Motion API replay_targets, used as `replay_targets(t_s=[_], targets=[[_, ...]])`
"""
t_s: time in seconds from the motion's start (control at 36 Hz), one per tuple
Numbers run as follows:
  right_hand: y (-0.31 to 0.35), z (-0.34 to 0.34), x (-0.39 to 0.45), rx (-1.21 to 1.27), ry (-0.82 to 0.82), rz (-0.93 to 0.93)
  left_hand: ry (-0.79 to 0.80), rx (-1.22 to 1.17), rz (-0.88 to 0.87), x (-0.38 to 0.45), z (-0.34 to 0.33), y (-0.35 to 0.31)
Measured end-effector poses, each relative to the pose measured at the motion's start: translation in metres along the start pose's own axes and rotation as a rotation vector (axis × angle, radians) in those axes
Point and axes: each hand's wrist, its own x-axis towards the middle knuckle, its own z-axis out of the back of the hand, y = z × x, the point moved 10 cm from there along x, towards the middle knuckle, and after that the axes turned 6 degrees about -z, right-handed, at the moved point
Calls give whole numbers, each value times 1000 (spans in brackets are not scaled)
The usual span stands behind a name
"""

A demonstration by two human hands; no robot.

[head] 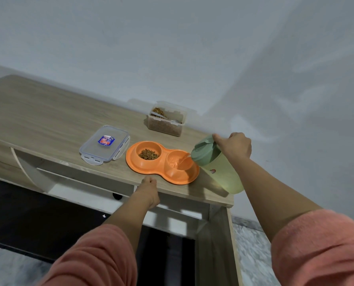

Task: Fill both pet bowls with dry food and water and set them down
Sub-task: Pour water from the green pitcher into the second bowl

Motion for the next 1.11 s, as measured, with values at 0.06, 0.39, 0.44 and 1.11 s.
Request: replay_targets(t_s=[0.06,0.39,0.44,1.11], targets=[[0,0,0,-7,-4,-2,-2,5,0,0,0,0],[4,-1,-4,-30,4,21,-2,20,5,0,0,1],[5,-2,-4,-37,4,31,-4,11,1,0,-1,1],[8,-4,-4,-70,-19,74,1,-4,6,1,-4,2]])
